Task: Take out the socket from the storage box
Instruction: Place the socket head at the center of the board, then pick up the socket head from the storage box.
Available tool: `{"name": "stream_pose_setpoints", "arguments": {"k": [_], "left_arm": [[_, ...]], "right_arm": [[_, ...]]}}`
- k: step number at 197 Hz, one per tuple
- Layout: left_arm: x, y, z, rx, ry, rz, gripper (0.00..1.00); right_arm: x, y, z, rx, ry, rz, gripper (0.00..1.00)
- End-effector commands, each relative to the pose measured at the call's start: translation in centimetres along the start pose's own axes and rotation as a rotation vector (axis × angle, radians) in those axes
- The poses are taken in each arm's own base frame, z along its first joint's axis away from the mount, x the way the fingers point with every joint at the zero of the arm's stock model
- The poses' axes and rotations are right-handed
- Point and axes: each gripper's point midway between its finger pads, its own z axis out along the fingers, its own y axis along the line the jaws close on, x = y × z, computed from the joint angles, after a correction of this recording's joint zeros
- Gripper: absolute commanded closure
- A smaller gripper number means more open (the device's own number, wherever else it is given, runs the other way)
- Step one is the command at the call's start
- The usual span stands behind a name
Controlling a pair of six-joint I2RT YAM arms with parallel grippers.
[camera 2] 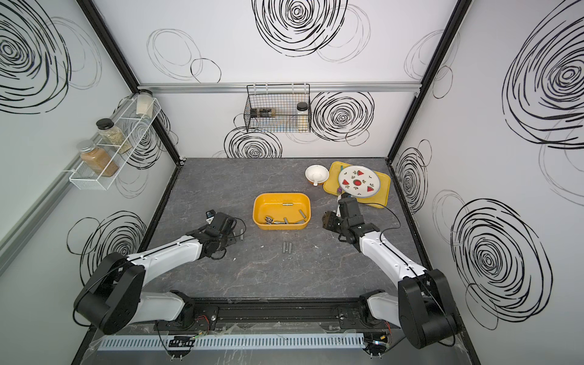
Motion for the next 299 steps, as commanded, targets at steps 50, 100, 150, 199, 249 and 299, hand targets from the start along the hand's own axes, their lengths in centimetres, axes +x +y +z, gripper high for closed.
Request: {"name": "stream_pose_setpoints", "arguments": {"k": [50, 100, 150, 199, 249, 299], "left_arm": [[-2.2, -2.5, -6.1, 0.151, -0.105, 0.005, 0.57], [-3.1, -5.9, -13.0, 0.361, -0.114, 0.081, 0.55], [-3.6, -5.5, -16.5, 0.411, -0.128, 0.166, 0.52], [-3.5, -5.7, -16.9, 0.450, -0.144, 0.190, 0.46], [-3.5, -5.9, -16.9, 0.472, -0.144, 0.193, 0.46], [-3.9, -5.5, -16.5, 0.472, -0.146, 0.177, 0.46]], "right_arm": [[-2.4, 5.7, -0.8, -0.111, -0.055, -0.142, 0.47], [-2.4, 12.4, 1.4, -0.208, -0.044, -0.372, 0.49], [-1.0, 14.6, 8.7, -0.125, 0.104, -0.588, 0.50], [-1.3, 14.3, 14.5, -0.023, 0.143, -0.752, 0.52], [-2.1, 15.1, 16.7, -0.010, 0.171, -0.835, 0.52], [-1.0, 13.9, 19.3, 0.040, 0.255, -0.908, 0.53]]}}
